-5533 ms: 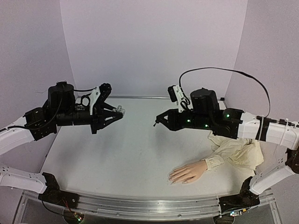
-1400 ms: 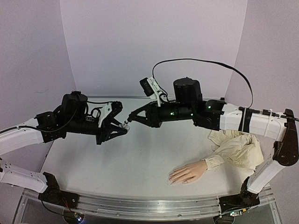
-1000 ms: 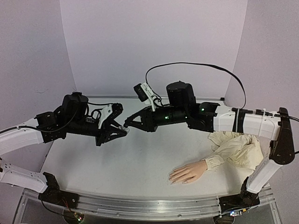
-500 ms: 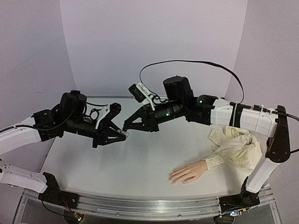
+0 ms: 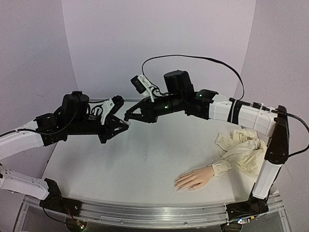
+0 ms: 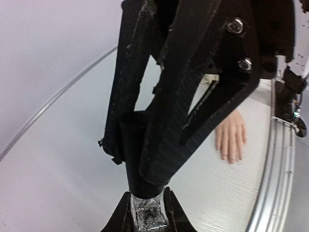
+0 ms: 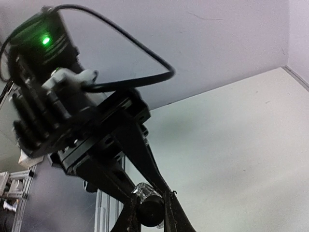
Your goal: Paint the nails
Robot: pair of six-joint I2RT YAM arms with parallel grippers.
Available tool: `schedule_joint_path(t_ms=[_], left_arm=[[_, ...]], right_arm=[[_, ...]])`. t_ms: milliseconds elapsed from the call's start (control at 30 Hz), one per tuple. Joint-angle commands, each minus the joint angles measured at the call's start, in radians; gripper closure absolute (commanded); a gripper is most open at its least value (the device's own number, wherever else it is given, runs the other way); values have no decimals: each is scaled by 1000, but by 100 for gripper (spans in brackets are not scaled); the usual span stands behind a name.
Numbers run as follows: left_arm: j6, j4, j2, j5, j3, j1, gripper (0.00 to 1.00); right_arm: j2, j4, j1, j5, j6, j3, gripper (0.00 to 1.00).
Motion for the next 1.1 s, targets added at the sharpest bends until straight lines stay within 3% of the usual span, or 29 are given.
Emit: schedule_joint_path(t_ms=[0, 167, 267, 400, 467, 567, 833, 933, 1067], left_arm=[[95, 595, 48, -197, 29, 1, 100], [90, 808, 155, -329, 3, -2, 100], [50, 834, 180, -343, -21, -6, 100], [5, 825, 137, -323, -102, -15, 100], [-26, 798, 92, -332, -156, -16, 100], [-84, 693, 26, -349, -207, -16, 100], [-200, 359, -72, -327, -208, -10, 100], [-225, 247, -73, -232, -175, 6, 100], [-244, 214, -79, 112, -141, 52, 100]], right_arm=[[106, -141, 84, 186, 222, 26, 100], [164, -167, 220, 768, 534, 86, 100], [219, -162, 241, 830, 618, 148, 100], [192, -157, 235, 848, 577, 152, 100], [162, -144, 224, 828, 549, 137, 100], [108, -116, 196, 760, 505, 93, 87], [-100, -93, 127, 546, 290, -49, 26], [-186, -66, 106, 409, 186, -124, 13], [-249, 22, 29, 162, 136, -201, 11]])
